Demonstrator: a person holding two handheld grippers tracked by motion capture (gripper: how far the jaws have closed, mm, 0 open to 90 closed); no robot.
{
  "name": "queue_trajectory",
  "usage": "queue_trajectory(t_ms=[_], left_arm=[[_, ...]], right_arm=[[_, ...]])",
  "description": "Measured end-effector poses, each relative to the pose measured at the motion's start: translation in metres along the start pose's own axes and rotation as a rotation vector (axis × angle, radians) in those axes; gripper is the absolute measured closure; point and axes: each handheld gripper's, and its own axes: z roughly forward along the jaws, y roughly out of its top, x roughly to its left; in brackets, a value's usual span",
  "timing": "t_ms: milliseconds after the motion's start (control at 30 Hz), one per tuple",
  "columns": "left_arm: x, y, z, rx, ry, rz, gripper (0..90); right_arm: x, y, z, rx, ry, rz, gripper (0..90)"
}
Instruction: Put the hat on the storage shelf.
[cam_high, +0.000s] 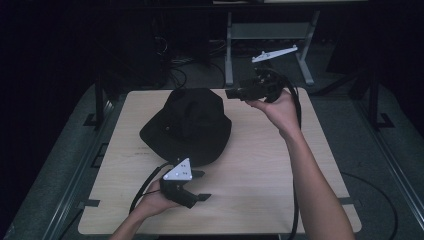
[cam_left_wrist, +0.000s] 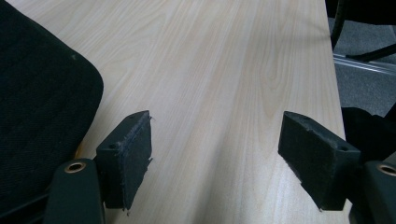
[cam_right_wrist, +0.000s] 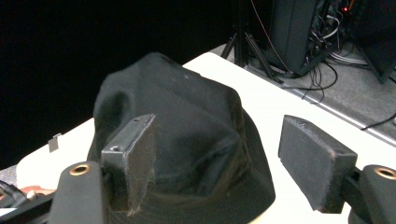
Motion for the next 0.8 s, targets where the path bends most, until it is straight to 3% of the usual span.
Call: queue_trajectory(t_ms=[200, 800], left_arm=[[0.001, -0.001, 0.0, -0.009, -0.006, -0.011, 24.9], [0.001, -0.002, 0.001, 0.004, -0.004, -0.014, 24.6]], right_arm=[[-0.005, -0.016, -0.007, 0.009, -0.008, 0.031, 25.8], [-0.013, -0.053, -0.023, 0.024, -0.043, 0.062, 22.8]])
